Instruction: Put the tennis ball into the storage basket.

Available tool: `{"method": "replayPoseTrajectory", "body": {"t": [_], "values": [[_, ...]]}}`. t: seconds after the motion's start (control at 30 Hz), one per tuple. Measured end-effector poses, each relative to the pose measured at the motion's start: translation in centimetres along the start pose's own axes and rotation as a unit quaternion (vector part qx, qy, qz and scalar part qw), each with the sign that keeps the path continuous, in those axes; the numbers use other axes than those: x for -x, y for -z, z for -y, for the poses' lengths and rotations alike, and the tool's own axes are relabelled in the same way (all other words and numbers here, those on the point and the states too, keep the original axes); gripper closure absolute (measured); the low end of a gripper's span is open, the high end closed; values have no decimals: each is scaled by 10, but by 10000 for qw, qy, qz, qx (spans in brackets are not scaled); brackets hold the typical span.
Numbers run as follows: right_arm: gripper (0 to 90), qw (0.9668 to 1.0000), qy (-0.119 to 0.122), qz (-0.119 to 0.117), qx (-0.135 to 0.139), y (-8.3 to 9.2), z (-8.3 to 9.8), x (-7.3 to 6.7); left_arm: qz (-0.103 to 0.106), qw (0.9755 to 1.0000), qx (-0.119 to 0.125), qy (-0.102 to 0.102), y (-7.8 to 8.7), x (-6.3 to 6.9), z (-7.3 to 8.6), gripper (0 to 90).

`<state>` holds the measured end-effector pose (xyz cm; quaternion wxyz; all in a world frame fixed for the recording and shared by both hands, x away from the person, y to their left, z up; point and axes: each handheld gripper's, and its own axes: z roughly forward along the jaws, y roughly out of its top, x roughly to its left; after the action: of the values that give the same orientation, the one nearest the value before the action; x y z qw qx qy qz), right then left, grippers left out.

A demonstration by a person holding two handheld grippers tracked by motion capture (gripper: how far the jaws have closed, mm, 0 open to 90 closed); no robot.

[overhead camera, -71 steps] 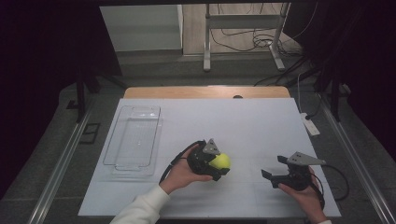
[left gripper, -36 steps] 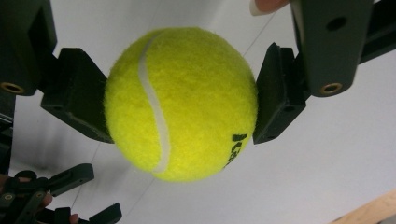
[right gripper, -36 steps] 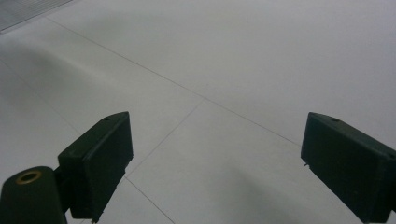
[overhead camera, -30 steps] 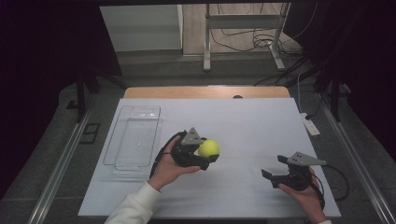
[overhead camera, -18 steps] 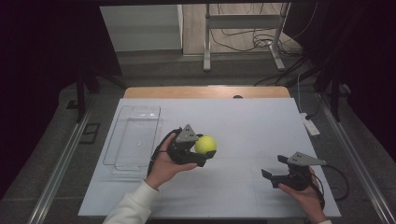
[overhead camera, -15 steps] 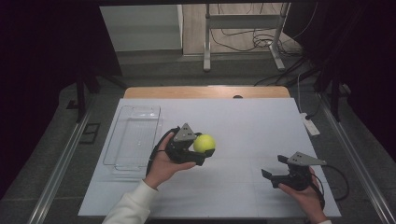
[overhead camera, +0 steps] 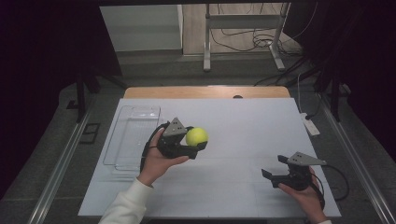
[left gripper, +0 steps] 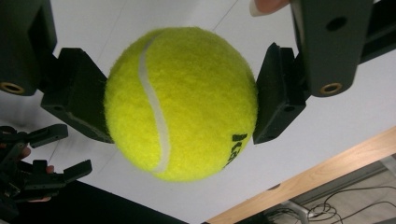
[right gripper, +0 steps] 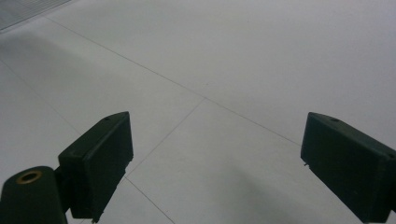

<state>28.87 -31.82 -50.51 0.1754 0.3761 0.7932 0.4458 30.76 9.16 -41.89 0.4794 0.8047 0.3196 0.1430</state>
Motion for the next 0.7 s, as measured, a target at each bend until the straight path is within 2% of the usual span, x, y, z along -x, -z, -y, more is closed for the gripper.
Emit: {"method": "replayPoseTrajectory", "body": {"t": [0.4,0.57,0.7], "values": [[98,10000,18,0,-10,0,0,0,-145,9998,136,60,9,-7,-2,268],[98,10000,21,1,-21,0,0,0,-264,9993,211,172,13,-11,-2,268],[99,10000,12,13,-17,0,0,0,-296,9991,231,188,15,-14,-2,268]]}}
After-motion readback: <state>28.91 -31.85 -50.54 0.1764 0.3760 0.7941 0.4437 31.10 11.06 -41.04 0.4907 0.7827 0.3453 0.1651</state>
